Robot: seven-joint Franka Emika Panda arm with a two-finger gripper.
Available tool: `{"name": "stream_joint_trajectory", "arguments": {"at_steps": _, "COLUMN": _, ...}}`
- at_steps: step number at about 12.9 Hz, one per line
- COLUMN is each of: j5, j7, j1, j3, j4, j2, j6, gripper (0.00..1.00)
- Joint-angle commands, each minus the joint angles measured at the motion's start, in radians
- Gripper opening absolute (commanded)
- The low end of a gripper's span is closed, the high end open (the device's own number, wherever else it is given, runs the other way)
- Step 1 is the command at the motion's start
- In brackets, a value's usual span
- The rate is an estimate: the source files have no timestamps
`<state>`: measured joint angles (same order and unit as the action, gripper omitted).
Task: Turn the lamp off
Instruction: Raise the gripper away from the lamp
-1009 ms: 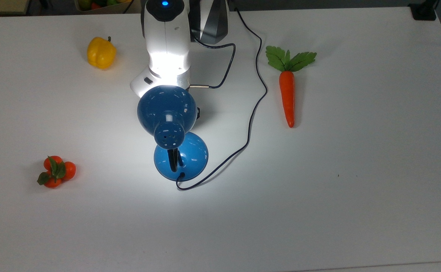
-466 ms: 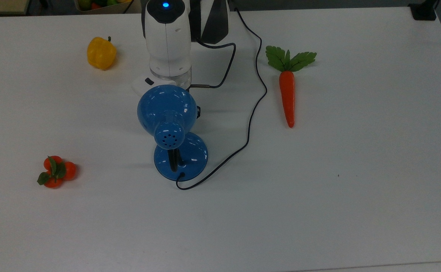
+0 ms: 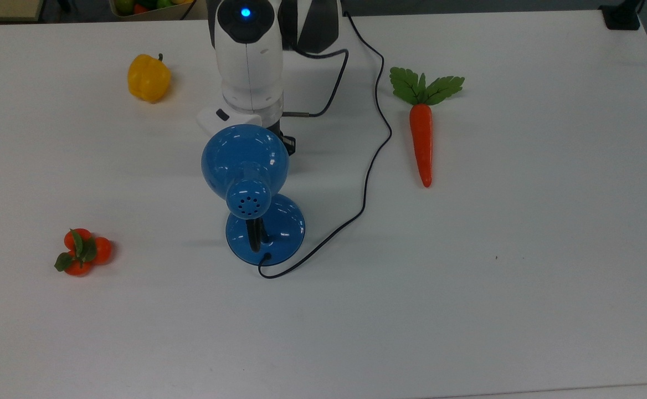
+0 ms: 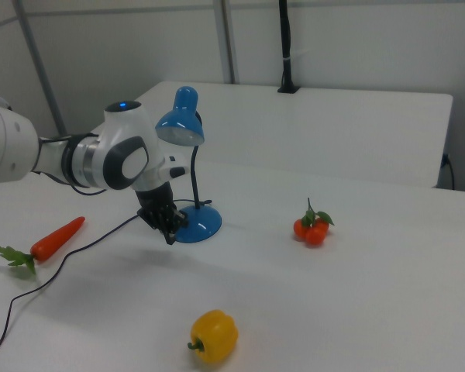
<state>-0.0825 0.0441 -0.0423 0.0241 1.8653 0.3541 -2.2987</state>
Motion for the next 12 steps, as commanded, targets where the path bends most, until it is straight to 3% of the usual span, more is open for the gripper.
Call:
{"name": "stream_joint_trajectory", "arguments": {"at_steps": 1, "j5": -0.006, "j7": 0.042, "j1": -0.010, "j3": -0.004, "j4": -0.007, "j2": -0.110, "j6": 0.209, "gripper": 0.00}}
{"name": "stream_joint_trajectory", "arguments": {"at_steps": 5, "j5": -0.028, "j7": 0.071, "j1": -0.008, "j3": -0.004, "j4": -0.049, "j2": -0.220, "j6": 0.372, "gripper": 0.00}}
{"name": "stream_joint_trajectory", "arguments": {"at_steps": 9, "j5": -0.039, "j7": 0.042, "j1": 0.004, "j3": -0.004, "j4": -0.173, "j2": -0.241, "j6": 0.528, "gripper": 0.00}}
{"name": "stream_joint_trajectory", "arguments": {"at_steps": 12, "j5": -0.039, "j7": -0.019, "j1": 0.001, "j3": -0.012, "j4": -0.202, "j2": -0.306, "j6": 0.603, "gripper": 0.00}}
